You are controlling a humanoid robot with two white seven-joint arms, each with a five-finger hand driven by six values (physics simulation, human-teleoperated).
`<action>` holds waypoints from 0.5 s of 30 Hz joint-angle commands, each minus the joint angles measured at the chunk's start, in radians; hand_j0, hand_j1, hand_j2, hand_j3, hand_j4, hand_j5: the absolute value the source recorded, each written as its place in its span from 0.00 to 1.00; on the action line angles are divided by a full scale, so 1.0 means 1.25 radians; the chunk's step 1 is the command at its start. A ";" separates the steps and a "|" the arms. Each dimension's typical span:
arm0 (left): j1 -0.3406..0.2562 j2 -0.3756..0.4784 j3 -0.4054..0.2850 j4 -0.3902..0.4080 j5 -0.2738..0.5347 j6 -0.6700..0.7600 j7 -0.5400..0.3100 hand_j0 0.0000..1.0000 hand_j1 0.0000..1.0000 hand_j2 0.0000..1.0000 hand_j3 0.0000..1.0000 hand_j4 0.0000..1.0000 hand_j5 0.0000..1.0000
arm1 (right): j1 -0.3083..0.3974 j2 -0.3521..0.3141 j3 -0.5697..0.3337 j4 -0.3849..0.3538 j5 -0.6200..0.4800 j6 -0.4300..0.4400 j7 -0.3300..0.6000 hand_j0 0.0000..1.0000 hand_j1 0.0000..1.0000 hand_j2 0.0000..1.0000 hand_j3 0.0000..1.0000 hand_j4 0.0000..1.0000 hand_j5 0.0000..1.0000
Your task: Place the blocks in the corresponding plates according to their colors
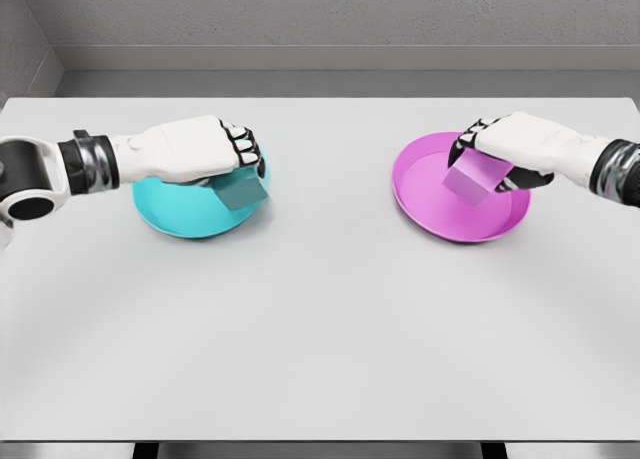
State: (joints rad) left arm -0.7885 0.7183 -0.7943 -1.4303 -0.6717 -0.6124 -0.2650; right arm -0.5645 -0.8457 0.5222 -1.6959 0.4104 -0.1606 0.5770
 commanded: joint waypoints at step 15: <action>-0.002 -0.019 0.017 0.155 -0.084 0.001 0.000 0.72 0.72 0.72 0.72 0.72 0.72 | -0.010 0.023 0.042 0.036 0.005 0.060 -0.001 1.00 1.00 1.00 1.00 1.00 1.00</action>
State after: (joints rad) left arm -0.7915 0.6944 -0.7747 -1.2426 -0.7810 -0.6126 -0.2665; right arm -0.5768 -0.8146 0.5761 -1.6488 0.4181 -0.0867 0.5760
